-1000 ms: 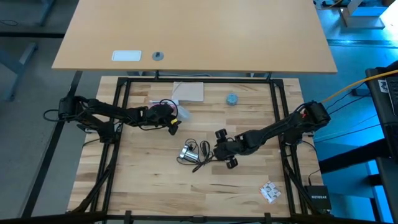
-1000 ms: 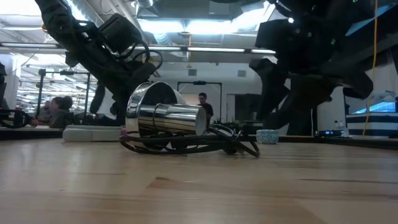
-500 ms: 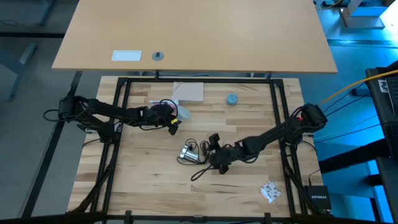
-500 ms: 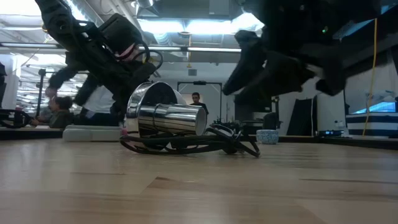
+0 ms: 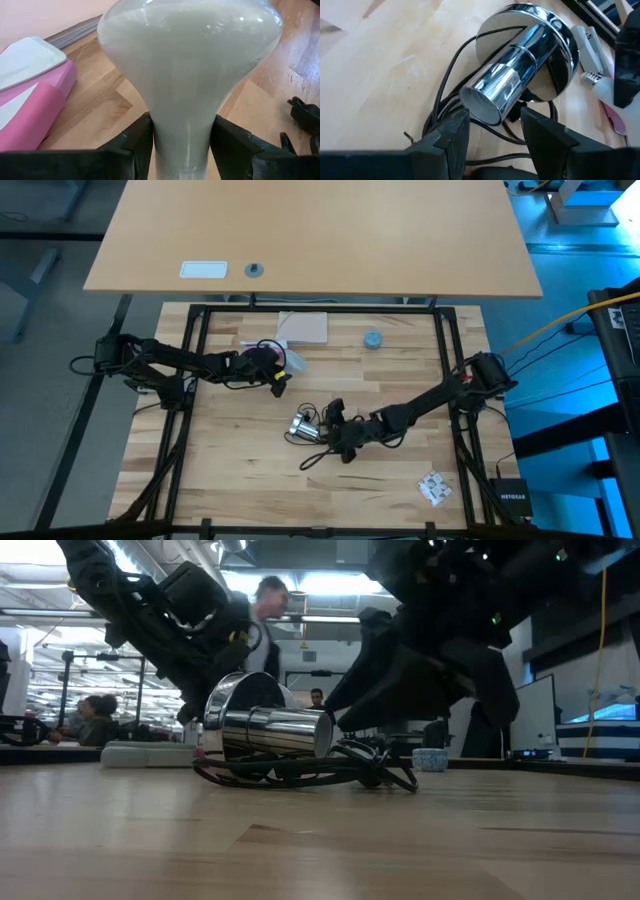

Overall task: Screw lightbulb
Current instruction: Insert the white lightbulb into the desk lamp

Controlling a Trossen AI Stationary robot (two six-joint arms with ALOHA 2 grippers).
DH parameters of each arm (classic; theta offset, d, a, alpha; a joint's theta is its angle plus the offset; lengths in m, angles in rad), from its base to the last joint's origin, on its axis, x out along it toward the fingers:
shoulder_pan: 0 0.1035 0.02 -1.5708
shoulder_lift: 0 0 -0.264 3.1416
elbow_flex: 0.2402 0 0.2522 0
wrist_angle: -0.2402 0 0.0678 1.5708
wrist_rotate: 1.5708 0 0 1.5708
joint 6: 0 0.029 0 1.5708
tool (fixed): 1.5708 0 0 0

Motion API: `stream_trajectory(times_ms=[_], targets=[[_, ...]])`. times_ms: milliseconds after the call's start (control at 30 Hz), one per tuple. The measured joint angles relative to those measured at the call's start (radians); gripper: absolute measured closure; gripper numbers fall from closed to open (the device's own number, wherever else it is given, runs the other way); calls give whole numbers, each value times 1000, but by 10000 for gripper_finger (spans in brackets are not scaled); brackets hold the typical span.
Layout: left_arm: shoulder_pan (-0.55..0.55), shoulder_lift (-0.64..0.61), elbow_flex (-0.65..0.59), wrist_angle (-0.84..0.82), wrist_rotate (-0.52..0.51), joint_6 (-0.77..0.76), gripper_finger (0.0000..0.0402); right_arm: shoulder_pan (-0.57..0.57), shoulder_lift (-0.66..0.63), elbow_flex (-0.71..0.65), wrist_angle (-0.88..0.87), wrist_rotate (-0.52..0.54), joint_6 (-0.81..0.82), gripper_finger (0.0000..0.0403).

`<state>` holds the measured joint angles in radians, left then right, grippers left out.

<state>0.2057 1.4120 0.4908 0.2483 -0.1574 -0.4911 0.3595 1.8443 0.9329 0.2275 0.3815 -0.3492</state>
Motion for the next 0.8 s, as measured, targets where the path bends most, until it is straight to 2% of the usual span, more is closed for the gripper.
stream_trajectory(times_ms=[433, 800], targets=[[0, 0, 0, 0, 0, 1, 246, -2, 53, 0, 92, 53, 1, 221], [0, 0, 0, 4, 0, 1, 246, -20, 53, 0, 94, 97, 1, 221]])
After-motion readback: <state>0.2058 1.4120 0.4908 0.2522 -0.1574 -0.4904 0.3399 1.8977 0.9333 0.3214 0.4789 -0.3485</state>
